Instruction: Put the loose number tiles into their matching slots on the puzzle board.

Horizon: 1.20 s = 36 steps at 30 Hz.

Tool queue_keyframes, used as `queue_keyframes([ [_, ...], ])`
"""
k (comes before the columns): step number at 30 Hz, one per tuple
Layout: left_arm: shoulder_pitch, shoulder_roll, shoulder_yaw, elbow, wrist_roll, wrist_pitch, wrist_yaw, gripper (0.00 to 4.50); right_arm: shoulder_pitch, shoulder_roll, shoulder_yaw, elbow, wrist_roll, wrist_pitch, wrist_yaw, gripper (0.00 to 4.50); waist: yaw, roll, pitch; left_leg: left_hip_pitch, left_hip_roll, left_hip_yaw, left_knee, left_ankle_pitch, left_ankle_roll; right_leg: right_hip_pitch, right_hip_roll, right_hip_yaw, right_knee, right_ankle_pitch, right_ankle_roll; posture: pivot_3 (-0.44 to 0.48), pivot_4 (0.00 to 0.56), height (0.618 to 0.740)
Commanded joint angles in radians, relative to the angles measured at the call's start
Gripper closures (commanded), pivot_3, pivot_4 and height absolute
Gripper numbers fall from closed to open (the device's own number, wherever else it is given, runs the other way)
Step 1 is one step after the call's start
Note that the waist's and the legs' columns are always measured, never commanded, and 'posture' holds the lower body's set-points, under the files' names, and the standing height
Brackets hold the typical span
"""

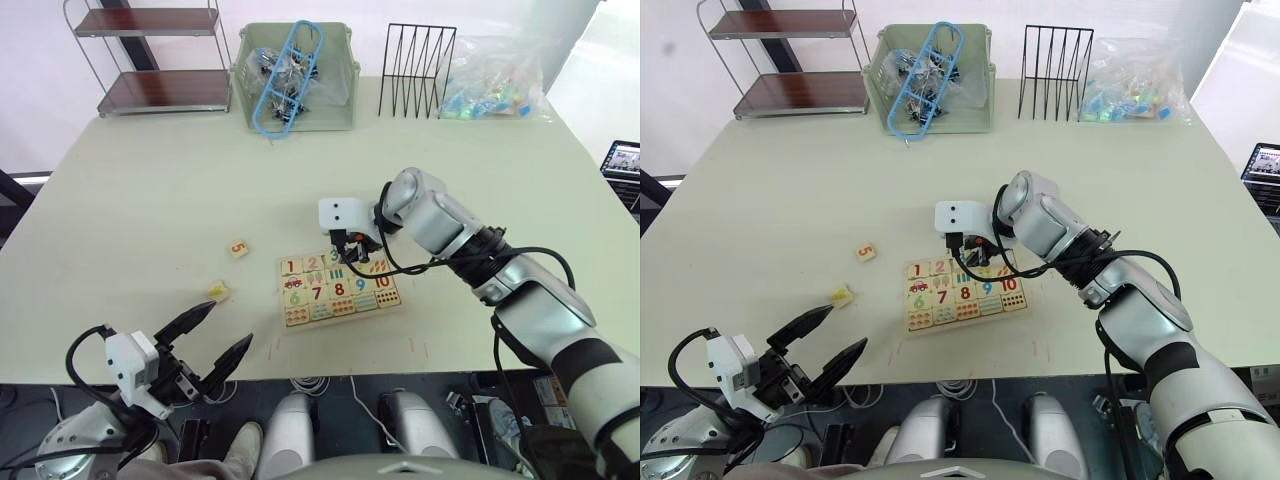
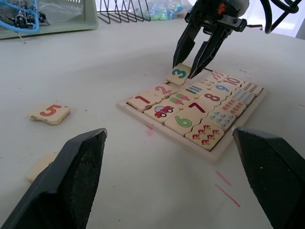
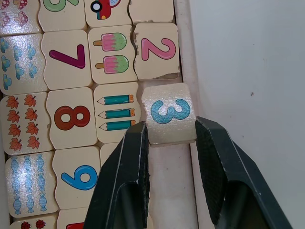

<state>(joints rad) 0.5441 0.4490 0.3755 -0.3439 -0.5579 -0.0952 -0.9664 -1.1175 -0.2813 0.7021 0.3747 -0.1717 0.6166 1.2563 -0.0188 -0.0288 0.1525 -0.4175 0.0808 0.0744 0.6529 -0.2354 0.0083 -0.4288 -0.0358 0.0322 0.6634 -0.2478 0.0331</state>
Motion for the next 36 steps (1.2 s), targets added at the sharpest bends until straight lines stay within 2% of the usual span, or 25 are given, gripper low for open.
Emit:
queue_keyframes([
  [1, 0.006, 0.006, 0.014, -0.029, -0.022, -0.017, -0.005, 0.00, -0.001, 0.011, -0.013, -0.011, -0.003, -0.020, 0.002, 3.65, 0.000, 0.000, 0.000, 0.000, 0.000, 0.000, 0.000, 0.000, 0.000, 0.000, 0.000, 0.000, 0.000, 0.000, 0.000, 0.000, 0.150, 0.740],
  [36, -0.018, 0.003, 0.017, 0.018, -0.018, -0.032, -0.035, 0.00, 0.015, 0.029, -0.022, 0.019, -0.013, -0.044, 0.006, 3.65, -0.010, 0.000, 0.000, 0.000, 0.000, 0.000, 0.000, 0.000, 0.000, 0.000, 0.000, 0.000, 0.000, 0.000, 0.000, 0.000, 0.150, 0.740],
])
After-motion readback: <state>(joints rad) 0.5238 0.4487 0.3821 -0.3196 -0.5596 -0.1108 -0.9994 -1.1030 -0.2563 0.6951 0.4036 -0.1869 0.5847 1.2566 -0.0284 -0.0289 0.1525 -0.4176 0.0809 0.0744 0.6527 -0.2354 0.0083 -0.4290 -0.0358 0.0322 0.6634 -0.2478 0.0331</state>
